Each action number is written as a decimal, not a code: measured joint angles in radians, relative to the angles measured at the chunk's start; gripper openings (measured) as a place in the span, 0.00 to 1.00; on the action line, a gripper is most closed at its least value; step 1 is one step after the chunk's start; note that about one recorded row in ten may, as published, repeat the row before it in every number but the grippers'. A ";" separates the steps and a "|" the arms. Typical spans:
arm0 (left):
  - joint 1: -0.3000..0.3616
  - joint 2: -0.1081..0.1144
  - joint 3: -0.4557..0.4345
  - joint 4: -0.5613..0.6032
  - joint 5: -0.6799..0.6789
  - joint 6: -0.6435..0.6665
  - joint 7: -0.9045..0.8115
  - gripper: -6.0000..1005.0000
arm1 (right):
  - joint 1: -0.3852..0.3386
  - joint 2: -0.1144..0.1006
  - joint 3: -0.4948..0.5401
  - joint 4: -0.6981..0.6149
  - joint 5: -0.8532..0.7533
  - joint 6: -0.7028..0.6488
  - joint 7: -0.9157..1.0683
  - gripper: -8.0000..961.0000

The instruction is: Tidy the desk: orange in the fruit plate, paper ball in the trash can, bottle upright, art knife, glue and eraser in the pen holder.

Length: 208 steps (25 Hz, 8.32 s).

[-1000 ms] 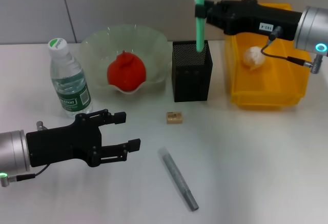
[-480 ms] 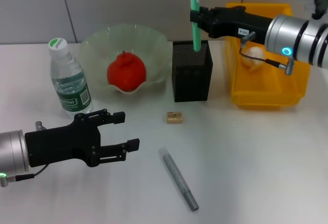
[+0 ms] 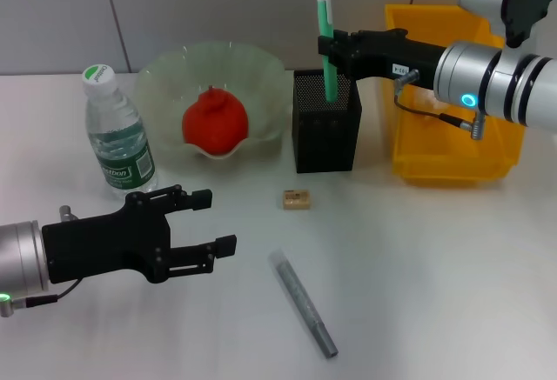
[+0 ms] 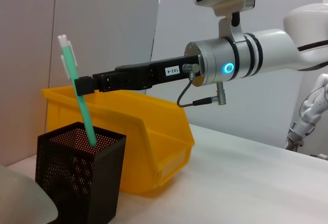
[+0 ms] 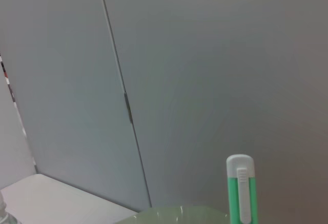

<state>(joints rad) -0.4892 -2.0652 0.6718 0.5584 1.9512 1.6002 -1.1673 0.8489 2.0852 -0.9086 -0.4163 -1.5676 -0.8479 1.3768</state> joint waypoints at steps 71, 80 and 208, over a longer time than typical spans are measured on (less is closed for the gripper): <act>0.025 0.007 -0.008 0.004 -0.001 -0.001 -0.012 0.79 | 0.286 0.002 -0.410 -0.176 -0.952 -0.305 0.591 0.69; 0.026 0.007 -0.015 0.006 -0.002 -0.002 -0.014 0.79 | 0.280 0.004 -0.425 -0.075 -0.833 -0.196 0.472 0.69; 0.037 0.002 -0.017 0.002 -0.022 0.006 -0.016 0.79 | 0.183 0.007 -0.424 0.133 -0.460 0.066 0.340 0.42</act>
<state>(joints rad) -0.4525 -2.0632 0.6550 0.5599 1.9297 1.6062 -1.1829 1.0323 2.0923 -1.3331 -0.2838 -2.0279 -0.7823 1.7168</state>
